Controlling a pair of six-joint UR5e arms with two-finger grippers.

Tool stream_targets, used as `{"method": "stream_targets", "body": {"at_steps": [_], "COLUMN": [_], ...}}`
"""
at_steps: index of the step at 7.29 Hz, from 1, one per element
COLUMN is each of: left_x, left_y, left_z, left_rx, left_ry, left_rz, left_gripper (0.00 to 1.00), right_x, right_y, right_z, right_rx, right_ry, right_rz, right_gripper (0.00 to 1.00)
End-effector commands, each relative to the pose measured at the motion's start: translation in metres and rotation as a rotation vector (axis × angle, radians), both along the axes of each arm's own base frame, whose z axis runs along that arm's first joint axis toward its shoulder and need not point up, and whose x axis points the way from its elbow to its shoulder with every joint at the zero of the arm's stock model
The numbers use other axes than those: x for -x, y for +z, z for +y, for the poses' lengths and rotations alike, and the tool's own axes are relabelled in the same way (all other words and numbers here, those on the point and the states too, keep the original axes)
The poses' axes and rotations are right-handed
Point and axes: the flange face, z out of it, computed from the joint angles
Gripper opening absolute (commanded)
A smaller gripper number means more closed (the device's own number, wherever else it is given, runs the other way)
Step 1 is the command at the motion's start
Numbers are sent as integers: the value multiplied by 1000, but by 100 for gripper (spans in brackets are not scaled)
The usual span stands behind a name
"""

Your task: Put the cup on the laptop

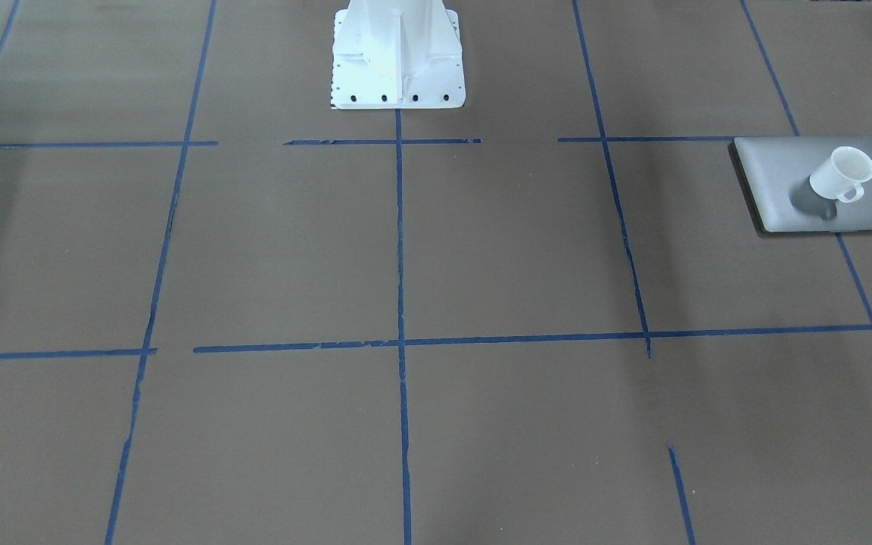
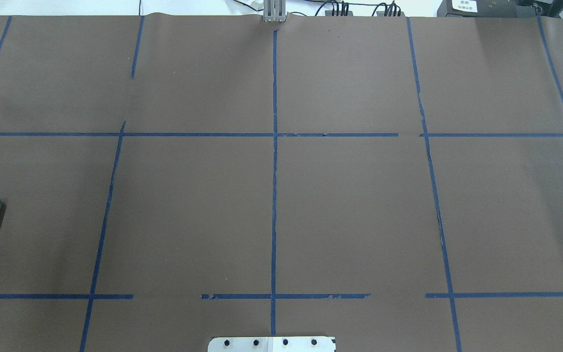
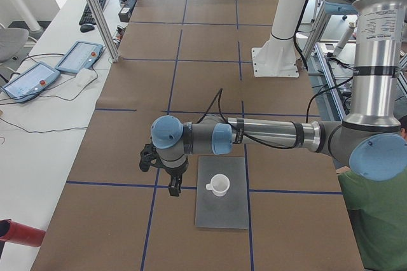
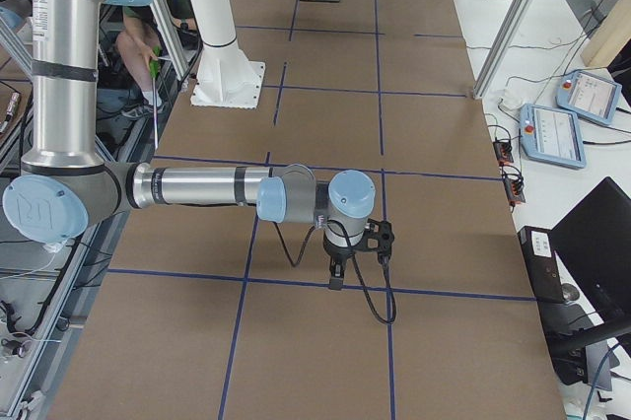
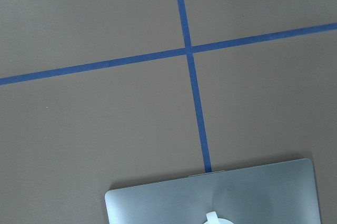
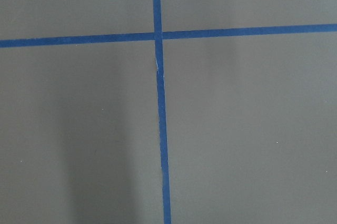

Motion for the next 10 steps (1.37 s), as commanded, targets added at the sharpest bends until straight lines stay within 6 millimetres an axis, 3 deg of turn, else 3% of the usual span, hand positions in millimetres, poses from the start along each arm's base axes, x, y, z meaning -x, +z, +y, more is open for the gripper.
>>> {"method": "stream_targets", "body": {"at_steps": [1, 10], "left_x": [2, 2], "left_y": [3, 8], "left_z": [2, 4], "left_rx": [46, 39], "left_ry": [-45, -38], "left_rz": [1, 1], "left_gripper": [100, 100], "right_x": [0, 0], "right_y": [0, 0], "right_z": [0, 0], "right_rx": [0, 0], "right_ry": [0, 0], "right_rz": [0, 0], "right_gripper": [100, 100]}}
